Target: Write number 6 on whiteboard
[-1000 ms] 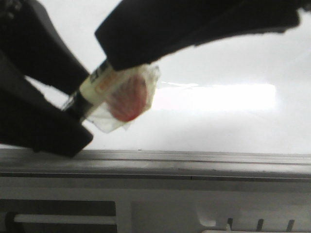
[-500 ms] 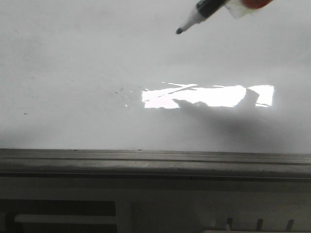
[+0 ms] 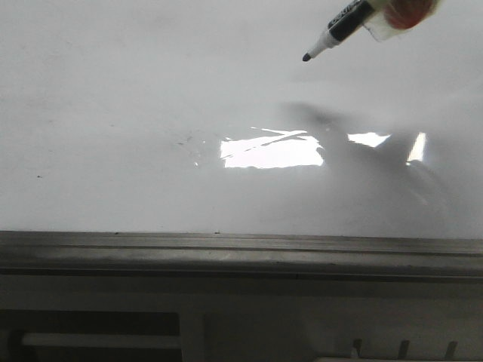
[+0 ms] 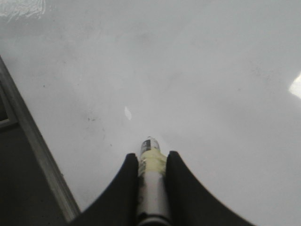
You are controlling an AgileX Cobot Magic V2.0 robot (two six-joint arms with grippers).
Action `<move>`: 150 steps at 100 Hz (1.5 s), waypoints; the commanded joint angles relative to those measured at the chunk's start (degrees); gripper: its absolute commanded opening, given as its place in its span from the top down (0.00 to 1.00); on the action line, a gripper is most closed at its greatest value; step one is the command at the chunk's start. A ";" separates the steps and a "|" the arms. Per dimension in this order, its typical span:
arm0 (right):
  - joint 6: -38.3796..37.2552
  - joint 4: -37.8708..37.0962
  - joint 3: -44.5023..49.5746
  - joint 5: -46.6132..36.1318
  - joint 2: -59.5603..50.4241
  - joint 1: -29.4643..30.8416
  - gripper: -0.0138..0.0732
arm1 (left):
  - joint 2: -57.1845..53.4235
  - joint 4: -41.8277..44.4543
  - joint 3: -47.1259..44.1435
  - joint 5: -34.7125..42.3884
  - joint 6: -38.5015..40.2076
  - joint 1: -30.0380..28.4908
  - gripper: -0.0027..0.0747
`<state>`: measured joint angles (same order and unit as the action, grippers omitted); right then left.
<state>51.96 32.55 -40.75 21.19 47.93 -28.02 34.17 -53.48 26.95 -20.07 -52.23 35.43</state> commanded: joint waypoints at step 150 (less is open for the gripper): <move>-19.67 -20.30 -2.18 2.29 4.21 0.52 0.91 | -0.09 -1.92 1.60 2.66 0.56 -0.13 0.99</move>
<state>32.64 18.49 -41.21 33.01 52.77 -28.24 34.17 -53.48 26.95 -19.98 -52.23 35.43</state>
